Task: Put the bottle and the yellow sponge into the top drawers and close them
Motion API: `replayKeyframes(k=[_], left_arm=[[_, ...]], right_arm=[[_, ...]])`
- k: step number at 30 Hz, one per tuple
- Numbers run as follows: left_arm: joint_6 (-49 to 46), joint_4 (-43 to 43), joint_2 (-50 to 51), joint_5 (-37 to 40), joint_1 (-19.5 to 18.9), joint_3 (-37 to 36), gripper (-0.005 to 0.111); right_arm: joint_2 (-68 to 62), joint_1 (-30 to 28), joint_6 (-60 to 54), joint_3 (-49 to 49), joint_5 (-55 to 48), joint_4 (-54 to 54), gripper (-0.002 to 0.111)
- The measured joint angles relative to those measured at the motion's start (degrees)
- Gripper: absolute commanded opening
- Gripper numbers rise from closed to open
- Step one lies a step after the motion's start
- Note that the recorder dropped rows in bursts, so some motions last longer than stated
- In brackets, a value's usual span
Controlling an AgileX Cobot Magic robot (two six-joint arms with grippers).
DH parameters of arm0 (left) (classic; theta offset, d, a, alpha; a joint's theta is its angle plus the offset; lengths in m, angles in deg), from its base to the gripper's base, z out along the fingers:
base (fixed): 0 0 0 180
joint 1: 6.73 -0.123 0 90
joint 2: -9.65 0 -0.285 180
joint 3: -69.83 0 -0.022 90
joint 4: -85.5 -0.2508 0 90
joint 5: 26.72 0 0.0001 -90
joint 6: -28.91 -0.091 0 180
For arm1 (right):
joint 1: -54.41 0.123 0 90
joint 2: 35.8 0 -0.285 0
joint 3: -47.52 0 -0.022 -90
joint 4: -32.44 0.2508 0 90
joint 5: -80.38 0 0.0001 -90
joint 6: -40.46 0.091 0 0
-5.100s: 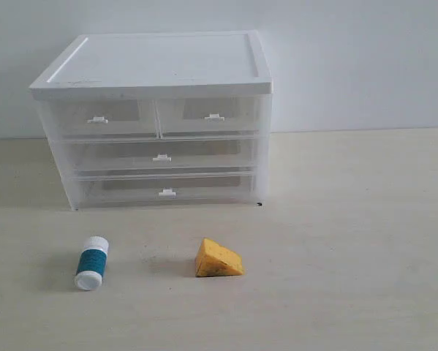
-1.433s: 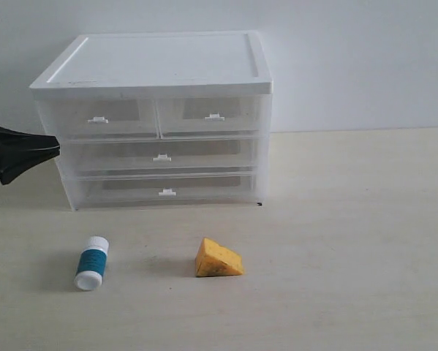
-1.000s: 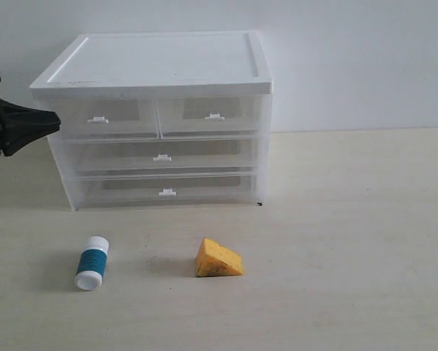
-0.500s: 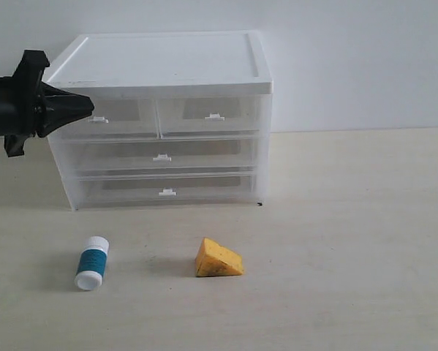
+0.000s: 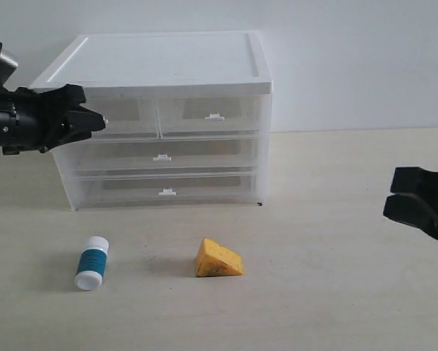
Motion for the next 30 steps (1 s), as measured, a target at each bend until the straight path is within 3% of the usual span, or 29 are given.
replayKeyframes(k=[4, 11, 17, 21, 25, 30], left_arm=[[-0.23, -1.77, 0.0, -2.93, 1.99, 0.88, 0.033], [1.29, -8.03, -0.69, -6.23, 2.22, 1.36, 0.033], [2.46, -10.47, -1.38, -6.9, 2.22, 1.46, 0.033], [4.81, -10.55, -2.69, -6.72, 2.1, 1.46, 0.033], [8.45, -9.09, -3.05, -0.67, 0.0, 1.84, 0.033], [11.59, -6.09, -1.64, 10.33, -3.28, 3.02, 0.033]], right_arm=[[-5.11, 0.0, -8.42, 3.94, -3.07, 8.94, 0.0], [-17.2, 0.0, -15.19, 10.7, -14.39, 20.56, 0.0], [-28.65, 0.0, -31.3, 11.61, -25.99, 38.61, 0.0], [-32.98, 0.0, -41.6, 11.7, -30.73, 42.05, 0.0], [-34.13, 0.0, -51.47, 12.84, -33.93, 42.7, 0.0], [-34.13, 0.0, -53.24, 13.43, -26.37, 42.86, 0.0]])
